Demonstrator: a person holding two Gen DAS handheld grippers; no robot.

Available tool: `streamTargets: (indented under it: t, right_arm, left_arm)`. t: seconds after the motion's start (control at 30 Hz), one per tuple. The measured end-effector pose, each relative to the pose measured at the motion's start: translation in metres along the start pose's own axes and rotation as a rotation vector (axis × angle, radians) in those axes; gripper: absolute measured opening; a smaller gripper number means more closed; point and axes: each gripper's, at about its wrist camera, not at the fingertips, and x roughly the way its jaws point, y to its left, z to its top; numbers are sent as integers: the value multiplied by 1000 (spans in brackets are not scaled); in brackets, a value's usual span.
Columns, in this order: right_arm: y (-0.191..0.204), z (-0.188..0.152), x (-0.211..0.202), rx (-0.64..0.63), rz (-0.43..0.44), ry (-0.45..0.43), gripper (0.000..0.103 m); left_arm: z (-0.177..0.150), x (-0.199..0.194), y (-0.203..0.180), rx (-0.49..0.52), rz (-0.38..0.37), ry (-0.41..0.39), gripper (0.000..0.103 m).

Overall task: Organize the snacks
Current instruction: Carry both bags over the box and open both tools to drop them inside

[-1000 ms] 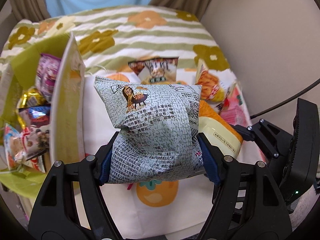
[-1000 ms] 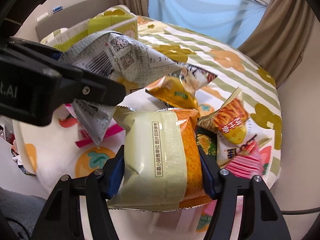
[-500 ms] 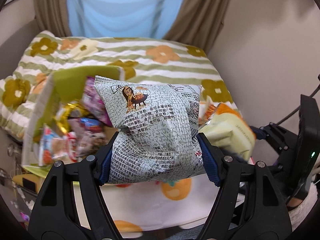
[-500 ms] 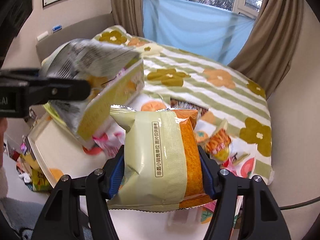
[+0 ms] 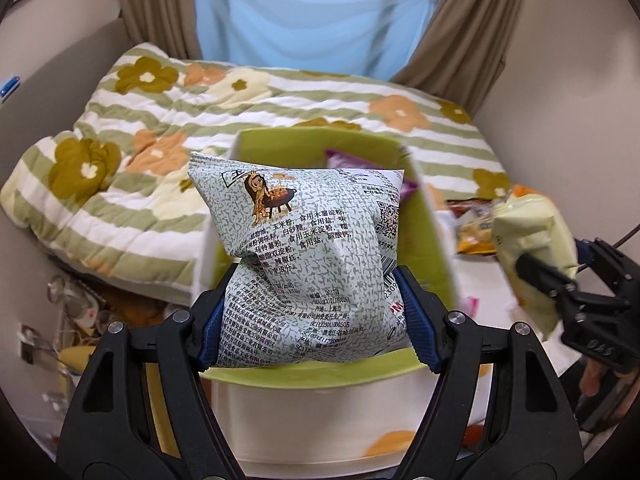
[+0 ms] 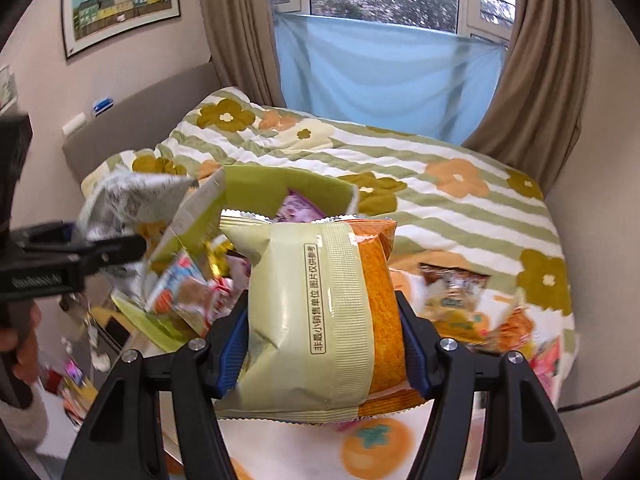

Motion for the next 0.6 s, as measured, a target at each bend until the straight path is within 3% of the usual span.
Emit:
streamTargets:
  t: [0.17, 0.3, 0.4, 0.43, 0.5, 0.6]
  right_arm:
    - [28, 3, 26, 74, -7, 33, 61]
    - [38, 0, 47, 145, -3, 74, 61]
    - [41, -2, 57, 172, -5, 96, 61]
    - [42, -2, 60, 178, -4, 100, 61]
    - [42, -1, 65, 191, 0, 105, 61]
    - [41, 0, 70, 206, 14, 103, 61]
  left_arm:
    - [-7, 35, 28, 24, -1, 50, 71]
    - [-13, 59, 29, 52, -33, 94, 71]
    - [-15, 67, 26, 67, -39, 84, 75]
    - [-15, 70, 25, 75, -27, 76, 79]
    - [-16, 71, 22, 83, -13, 65, 100]
    - [-23, 64, 21, 72, 1, 43, 103]
